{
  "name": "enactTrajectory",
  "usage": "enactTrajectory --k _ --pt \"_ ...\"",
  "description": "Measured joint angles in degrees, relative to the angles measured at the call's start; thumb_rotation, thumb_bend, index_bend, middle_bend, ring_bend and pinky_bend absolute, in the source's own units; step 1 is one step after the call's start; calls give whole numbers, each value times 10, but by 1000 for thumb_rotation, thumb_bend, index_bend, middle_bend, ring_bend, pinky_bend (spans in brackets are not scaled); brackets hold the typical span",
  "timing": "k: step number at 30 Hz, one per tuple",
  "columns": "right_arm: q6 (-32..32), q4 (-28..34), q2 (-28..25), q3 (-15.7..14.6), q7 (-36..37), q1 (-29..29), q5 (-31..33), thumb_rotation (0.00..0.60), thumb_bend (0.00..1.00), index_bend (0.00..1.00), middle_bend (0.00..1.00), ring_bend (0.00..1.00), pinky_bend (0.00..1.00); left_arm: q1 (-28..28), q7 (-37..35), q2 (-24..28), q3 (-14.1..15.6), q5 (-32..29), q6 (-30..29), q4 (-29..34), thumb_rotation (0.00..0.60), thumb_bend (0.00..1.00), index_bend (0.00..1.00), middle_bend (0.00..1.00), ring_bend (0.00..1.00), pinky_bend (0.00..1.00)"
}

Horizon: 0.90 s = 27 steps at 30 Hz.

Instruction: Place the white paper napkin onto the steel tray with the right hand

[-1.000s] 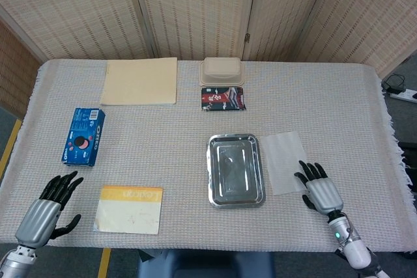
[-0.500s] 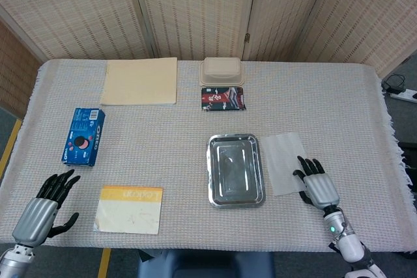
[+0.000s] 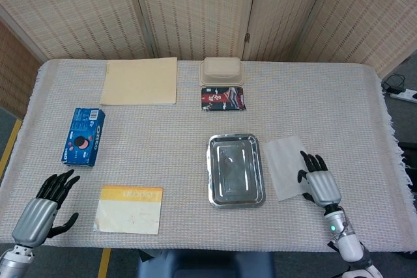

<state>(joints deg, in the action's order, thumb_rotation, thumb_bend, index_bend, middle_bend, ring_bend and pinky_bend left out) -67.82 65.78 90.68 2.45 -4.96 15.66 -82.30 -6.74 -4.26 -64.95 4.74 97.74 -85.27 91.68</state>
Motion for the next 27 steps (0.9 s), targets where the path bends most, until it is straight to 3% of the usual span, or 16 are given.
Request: enactTrajectory --k 19,27 --pt "-30 -1 -1 8 37 -6 -4 600 463 619 90 0 0 2 -2 -1 2 9 -7 -2 600 416 0 0 0 0" --pt "-83 10 -3 23 57 -5 -24 600 463 619 106 14 0 1 -5 -1 2 9 -8 -2 600 416 0 0 0 0"
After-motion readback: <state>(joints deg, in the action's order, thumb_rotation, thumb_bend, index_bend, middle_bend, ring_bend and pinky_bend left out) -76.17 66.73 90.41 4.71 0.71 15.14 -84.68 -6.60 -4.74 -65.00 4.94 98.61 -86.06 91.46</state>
